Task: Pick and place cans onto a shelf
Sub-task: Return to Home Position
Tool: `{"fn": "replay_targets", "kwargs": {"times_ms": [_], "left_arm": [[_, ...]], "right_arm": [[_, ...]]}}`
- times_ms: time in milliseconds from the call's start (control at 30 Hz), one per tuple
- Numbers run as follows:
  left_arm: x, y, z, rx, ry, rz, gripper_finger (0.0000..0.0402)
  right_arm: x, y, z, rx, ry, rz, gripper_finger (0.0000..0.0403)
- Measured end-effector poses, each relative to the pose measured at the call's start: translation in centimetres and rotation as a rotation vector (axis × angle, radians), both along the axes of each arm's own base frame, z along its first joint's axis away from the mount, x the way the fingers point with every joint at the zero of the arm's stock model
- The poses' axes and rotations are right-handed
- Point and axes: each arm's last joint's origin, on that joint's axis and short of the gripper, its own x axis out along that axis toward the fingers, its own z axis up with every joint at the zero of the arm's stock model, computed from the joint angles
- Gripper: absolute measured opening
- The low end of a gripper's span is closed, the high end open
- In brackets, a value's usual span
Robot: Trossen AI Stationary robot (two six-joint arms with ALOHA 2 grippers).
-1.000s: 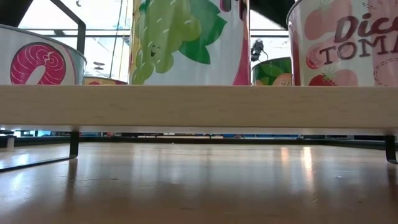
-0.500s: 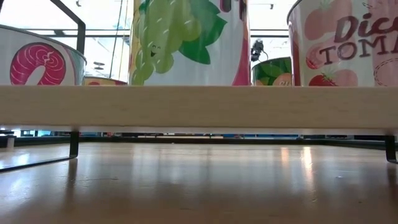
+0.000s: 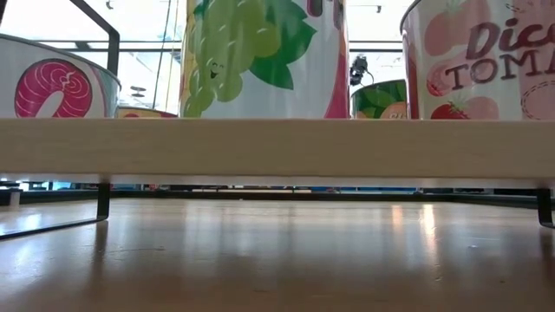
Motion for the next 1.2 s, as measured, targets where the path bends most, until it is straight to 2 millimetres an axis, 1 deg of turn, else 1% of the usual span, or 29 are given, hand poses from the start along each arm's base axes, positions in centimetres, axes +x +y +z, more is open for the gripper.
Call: {"fn": "replay_targets", "kwargs": {"times_ms": [67, 133, 200, 267, 367, 433, 500, 567, 667, 767, 833, 933, 1000, 1067, 1200], "left_arm": [[-1.0, 1.9, 0.3, -0.030, -0.048, -0.016, 0.0002], [-2.6, 4.2, 0.6, -0.078, -0.123, -0.012, 0.0002], [-4.4, 6.5, 0.7, -0.119, -0.200, 0.000, 0.0002], [-6.5, 8.5, 0.3, -0.140, -0.263, 0.020, 0.0002], [-9.6, 10.8, 0.0, -0.171, -0.377, 0.043, 0.0007], [-11.8, 11.9, -0.2, -0.161, -0.446, 0.035, 0.0011], [-13.5, 13.0, -0.3, -0.127, -0.517, 0.075, 0.0013], [-15.0, 14.1, -0.6, -0.101, -0.572, 0.154, 0.0015], [-16.7, 15.0, -0.4, -0.119, -0.625, 0.228, 0.0016], [-18.4, 15.4, -0.5, -0.168, -0.612, 0.234, 0.0013], [-19.8, 15.7, -0.9, -0.149, -0.612, 0.218, 0.0009], [-22.3, 16.4, -2.2, -0.136, -0.691, 0.228, 0.0004], [-23.8, 17.2, -3.4, -0.124, -0.745, 0.249, 0.0004], [-25.2, 17.8, -4.7, -0.120, -0.768, 0.279, 0.0005], [-27.3, 18.6, -6.1, -0.150, -0.792, 0.293, 0.0007]], "right_arm": [[0.4, -0.3, 0.3, -0.048, -0.035, 0.047, 0.0348], [0.6, -0.7, 0.3, -0.098, -0.063, 0.074, 0.0348], [0.9, -1.0, 0.4, -0.130, -0.074, 0.084, 0.0348], [1.2, -1.5, 0.4, -0.145, -0.082, 0.090, 0.0348], [1.9, -2.6, 0.4, -0.163, -0.090, 0.127, 0.0347], [2.6, -3.9, 0.6, -0.155, -0.111, 0.142, 0.0338], [3.4, -5.9, 0.9, -0.142, -0.137, 0.119, 0.0316], [4.0, -8.2, 1.2, -0.135, -0.151, 0.067, 0.0285], [3.8, -11.2, 2.2, -0.130, -0.172, -0.035, 0.0229], [2.5, -13.1, 3.2, -0.135, -0.168, -0.092, 0.0172], [1.0, -13.7, 3.0, -0.136, -0.155, -0.114, 0.0139], [-1.7, -14.2, 1.7, -0.140, -0.171, -0.149, 0.0103], [-3.7, -14.4, 0.9, -0.128, -0.220, -0.188, 0.0085], [-5.9, -14.7, -0.1, -0.093, -0.261, -0.227, 0.0074], [-9.5, -15.5, -2.3, -0.024, -0.298, -0.322, 0.0059]]}}
